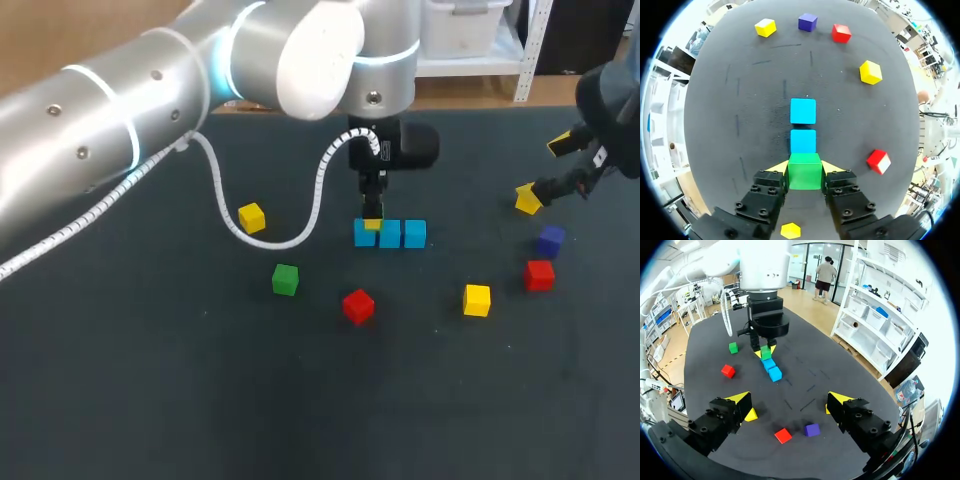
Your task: Place the blue cubes, place green cubes on the blue cubes, place the yellow cubes on the green cubes, then place the red cubes on the yellow cubes, and place purple cube on the red cubes.
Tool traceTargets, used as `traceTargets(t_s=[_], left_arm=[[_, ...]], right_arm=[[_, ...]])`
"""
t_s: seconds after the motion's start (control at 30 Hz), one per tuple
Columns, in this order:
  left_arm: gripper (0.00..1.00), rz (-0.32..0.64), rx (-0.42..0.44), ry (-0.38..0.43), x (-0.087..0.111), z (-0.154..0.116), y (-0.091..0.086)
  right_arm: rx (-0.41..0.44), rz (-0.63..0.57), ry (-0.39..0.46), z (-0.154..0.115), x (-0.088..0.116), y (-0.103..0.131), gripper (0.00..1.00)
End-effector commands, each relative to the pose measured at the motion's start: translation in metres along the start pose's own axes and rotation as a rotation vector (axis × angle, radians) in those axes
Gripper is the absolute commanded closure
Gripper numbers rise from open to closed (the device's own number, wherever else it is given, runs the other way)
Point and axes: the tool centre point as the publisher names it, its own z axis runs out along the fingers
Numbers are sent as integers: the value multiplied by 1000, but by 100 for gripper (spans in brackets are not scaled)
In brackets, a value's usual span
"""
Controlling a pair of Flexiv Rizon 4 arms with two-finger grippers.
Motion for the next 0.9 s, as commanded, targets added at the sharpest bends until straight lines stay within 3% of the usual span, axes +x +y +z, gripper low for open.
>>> traceTargets(t_s=[0.03,0.9], left_arm=[[100,-1,13,7,-3,-1,6],[100,-55,48,9,-4,0,3]], right_arm=[[1,0,-2,0,1,0,0],[1,0,-2,0,1,0,0]])
